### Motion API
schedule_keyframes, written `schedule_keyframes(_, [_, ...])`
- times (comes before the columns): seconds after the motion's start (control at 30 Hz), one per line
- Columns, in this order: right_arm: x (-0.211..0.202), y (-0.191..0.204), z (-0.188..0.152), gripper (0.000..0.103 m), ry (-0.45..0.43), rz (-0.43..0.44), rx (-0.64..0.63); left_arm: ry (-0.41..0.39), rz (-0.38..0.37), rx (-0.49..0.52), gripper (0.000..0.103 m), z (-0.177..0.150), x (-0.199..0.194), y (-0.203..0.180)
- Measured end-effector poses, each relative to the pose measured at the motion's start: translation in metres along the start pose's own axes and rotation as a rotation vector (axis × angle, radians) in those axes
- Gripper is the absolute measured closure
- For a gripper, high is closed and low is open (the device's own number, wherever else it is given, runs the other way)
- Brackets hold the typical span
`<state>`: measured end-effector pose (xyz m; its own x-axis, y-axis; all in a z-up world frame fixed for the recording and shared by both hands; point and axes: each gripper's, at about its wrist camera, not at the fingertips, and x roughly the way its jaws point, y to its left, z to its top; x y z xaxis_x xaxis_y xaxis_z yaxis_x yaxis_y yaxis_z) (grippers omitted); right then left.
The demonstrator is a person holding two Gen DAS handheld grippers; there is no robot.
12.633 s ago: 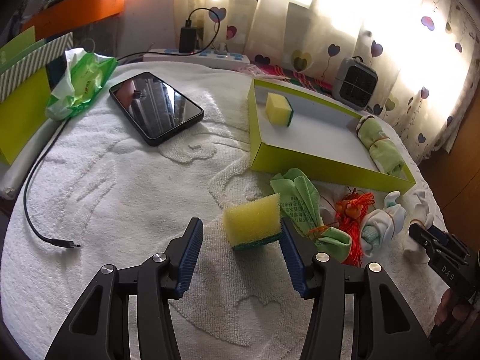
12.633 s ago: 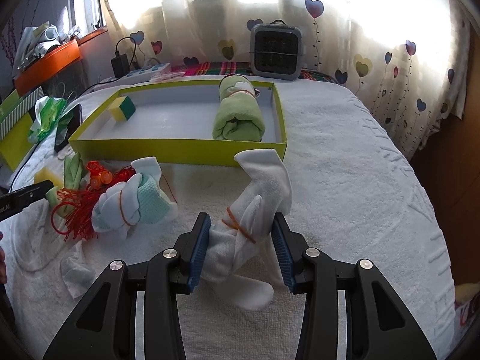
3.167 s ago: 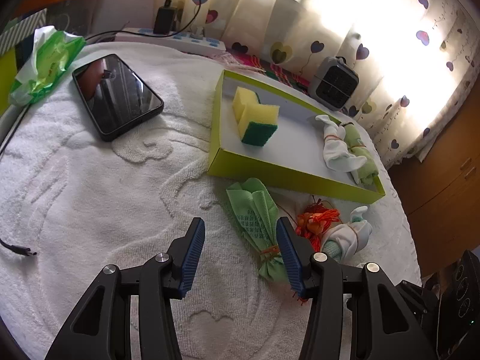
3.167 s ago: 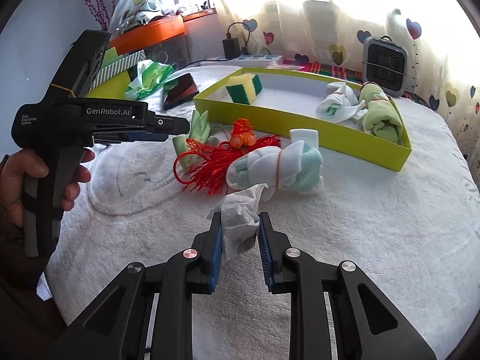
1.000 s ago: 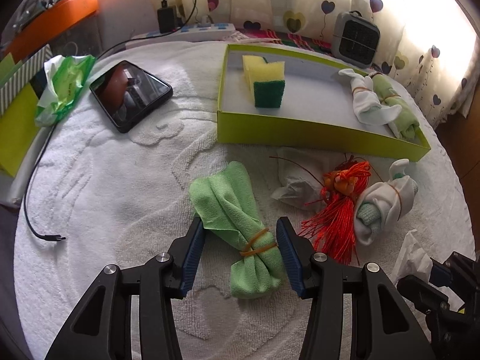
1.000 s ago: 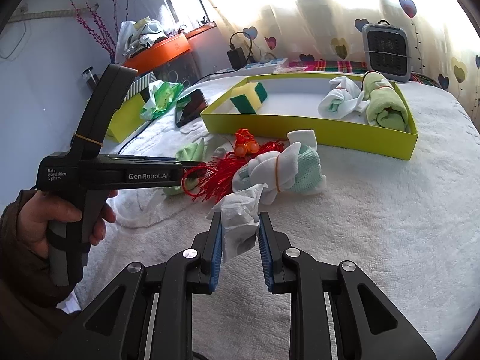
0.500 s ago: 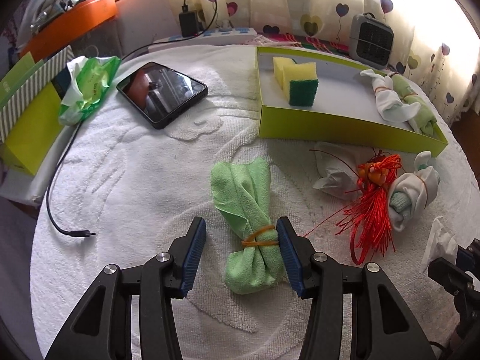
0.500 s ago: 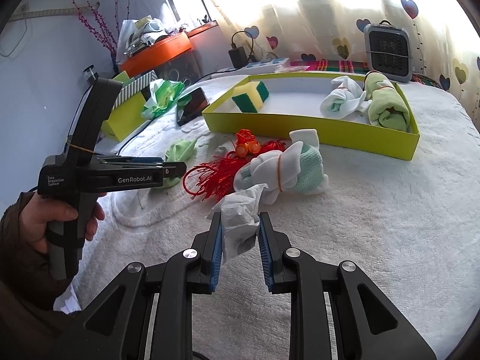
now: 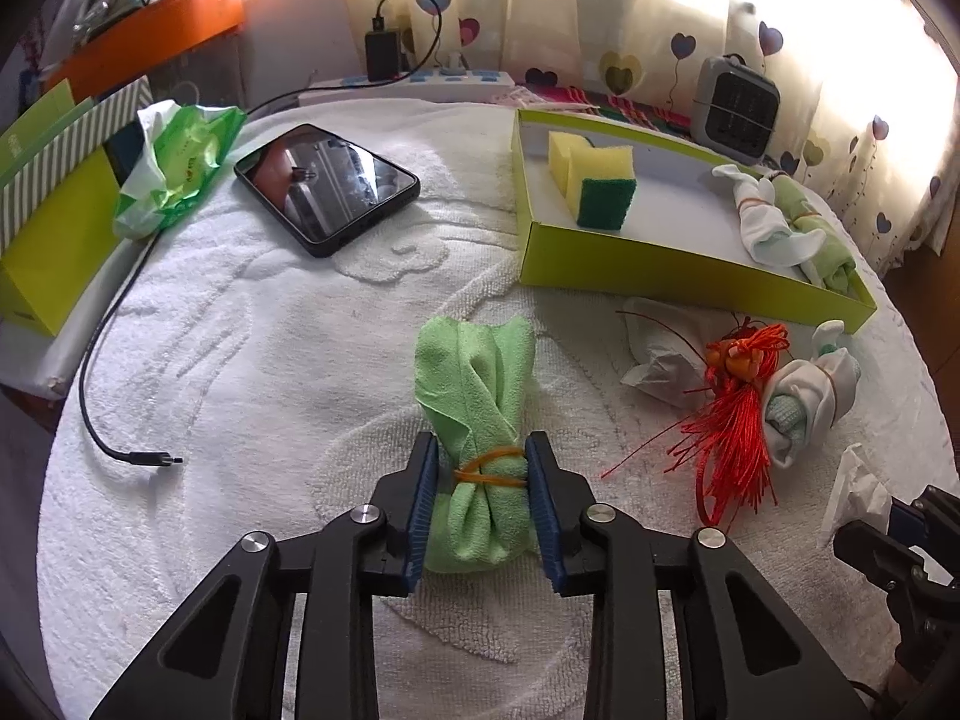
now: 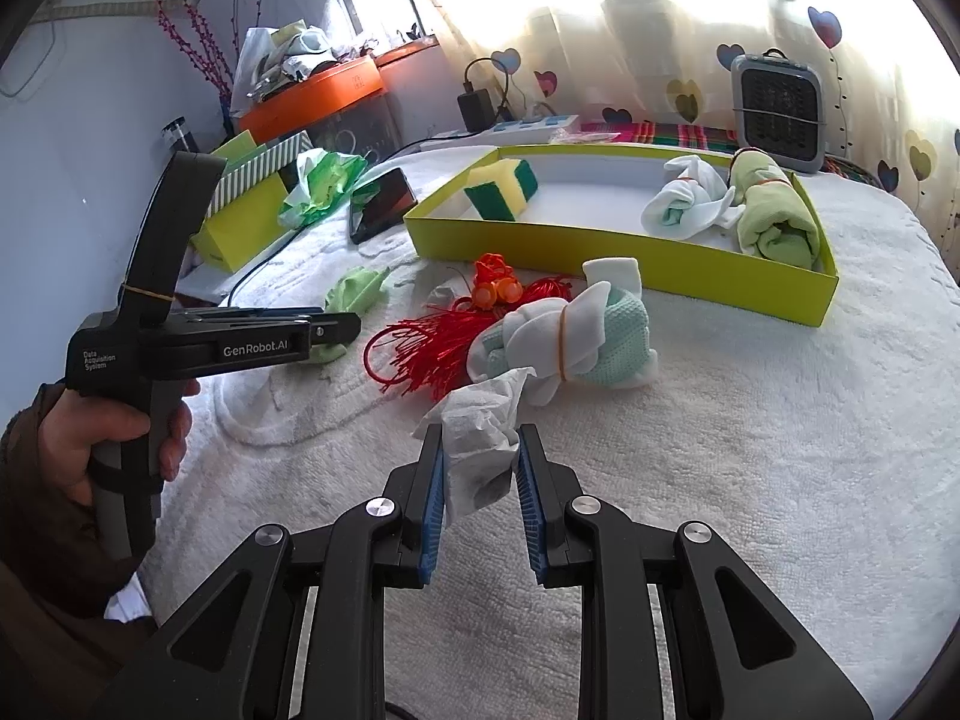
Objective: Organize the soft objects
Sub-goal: 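Close the left gripper on the green towel bundle at its band, then carry the green bundle into the box with the left gripper while the right gripper carries the white cloth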
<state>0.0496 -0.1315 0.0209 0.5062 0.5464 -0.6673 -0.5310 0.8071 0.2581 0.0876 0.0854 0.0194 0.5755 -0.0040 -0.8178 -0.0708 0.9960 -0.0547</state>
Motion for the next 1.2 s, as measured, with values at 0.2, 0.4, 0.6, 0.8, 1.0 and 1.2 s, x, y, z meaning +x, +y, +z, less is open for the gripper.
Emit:
schedule_keyframes(0.2, [0.001,0.002,-0.001,0.08,0.004,-0.013,-0.007,-0.01,-0.012,0.001,0.08,-0.002,0.0,0.001])
schedule_keyframes(0.4, [0.002,0.002,-0.001,0.08,0.008,-0.022,-0.011,-0.012,-0.014,0.0,0.081,-0.002,-0.001,0.002])
schedule_keyframes(0.6, [0.003,0.005,-0.001,0.08,0.015,-0.029,-0.022,-0.014,-0.019,-0.002,0.081,-0.002,-0.002,0.001])
schedule_keyframes(0.8, [0.003,0.005,-0.001,0.08,0.013,-0.038,-0.022,-0.021,-0.035,0.001,0.082,-0.001,-0.005,0.0])
schedule_keyframes(1.0, [0.001,0.006,-0.001,0.08,0.011,-0.037,-0.024,-0.044,-0.062,0.017,0.082,0.001,-0.013,-0.003])
schedule_keyframes(1.2, [-0.006,0.008,0.002,0.08,-0.015,-0.038,-0.023,-0.07,-0.079,0.032,0.082,0.003,-0.024,-0.006])
